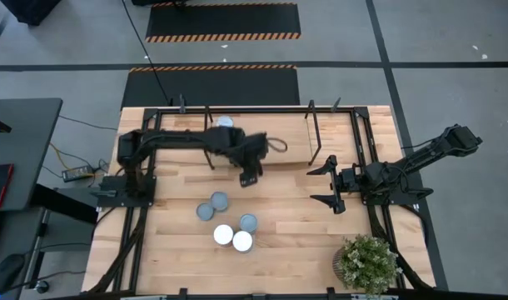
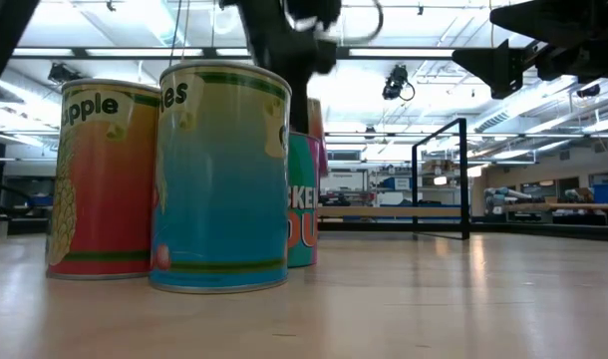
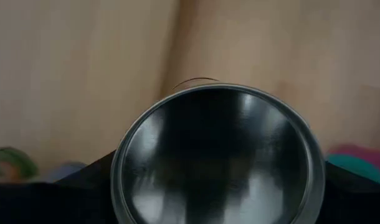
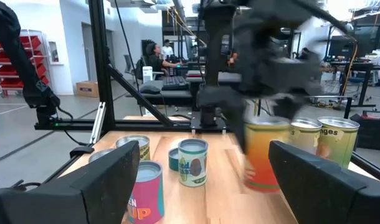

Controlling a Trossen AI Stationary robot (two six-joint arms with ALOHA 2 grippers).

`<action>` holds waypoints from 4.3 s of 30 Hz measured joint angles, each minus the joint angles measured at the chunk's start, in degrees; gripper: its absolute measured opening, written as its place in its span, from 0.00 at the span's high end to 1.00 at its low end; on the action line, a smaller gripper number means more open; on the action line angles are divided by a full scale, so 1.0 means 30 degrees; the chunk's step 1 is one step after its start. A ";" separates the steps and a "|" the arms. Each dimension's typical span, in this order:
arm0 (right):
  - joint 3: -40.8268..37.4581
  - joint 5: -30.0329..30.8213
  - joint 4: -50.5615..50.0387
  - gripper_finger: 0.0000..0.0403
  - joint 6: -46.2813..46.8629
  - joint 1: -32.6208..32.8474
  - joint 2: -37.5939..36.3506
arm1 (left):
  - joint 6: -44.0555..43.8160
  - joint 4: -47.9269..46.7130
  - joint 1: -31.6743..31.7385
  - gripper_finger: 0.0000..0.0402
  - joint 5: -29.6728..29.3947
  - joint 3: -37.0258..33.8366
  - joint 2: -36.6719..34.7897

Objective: Pick and place cans onto a shelf
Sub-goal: Put the canned corn on the shelf

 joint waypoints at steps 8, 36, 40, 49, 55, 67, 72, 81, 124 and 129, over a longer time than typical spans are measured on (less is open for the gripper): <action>0.0000 0.0004 0.0029 0.10 -0.0088 -0.0006 -0.0002 | 0.1786 0.0791 0.3007 0.24 0.0529 0.1406 0.1221; 0.0007 0.0143 -0.0233 0.10 -0.0211 -0.0007 -0.0007 | 0.6271 -0.5292 0.6228 0.21 -0.0069 0.8131 0.6194; 0.0007 0.0148 -0.0240 0.10 -0.0204 -0.0007 -0.0007 | 0.6263 -0.5321 0.6213 0.21 -0.0046 0.8131 0.6186; 0.0007 0.0150 -0.0243 0.10 -0.0197 -0.0007 -0.0007 | 0.5692 -0.5222 0.6207 0.21 -0.0249 0.8131 0.6194; 0.0007 0.0143 -0.0283 0.10 -0.0189 -0.0007 -0.0007 | 0.5308 -0.5219 0.6029 0.21 -0.0372 0.8131 0.6187; 0.0007 0.0143 -0.0533 0.10 0.0818 0.0000 -0.0002 | 0.5952 -0.5282 0.5922 0.21 -0.0564 0.8131 0.6194; 0.0007 0.0143 -0.0612 0.10 0.0903 0.0000 -0.0005 | 0.6045 -0.5301 0.5922 0.21 -0.0556 0.8131 0.6186; 0.0007 0.0143 -0.0640 0.10 0.0882 0.0000 -0.0007 | 0.4915 -0.5296 0.5906 0.12 -0.0659 0.8131 0.6186; 0.0007 0.0143 -0.0533 0.10 0.0893 0.0000 -0.0007 | 0.5721 -0.0878 0.3964 0.04 -0.7343 1.0236 0.6324; 0.0007 0.0143 -0.0422 0.10 0.0874 0.0000 0.0000 | 0.4335 -0.1866 0.4577 0.04 -0.7378 1.0229 0.6317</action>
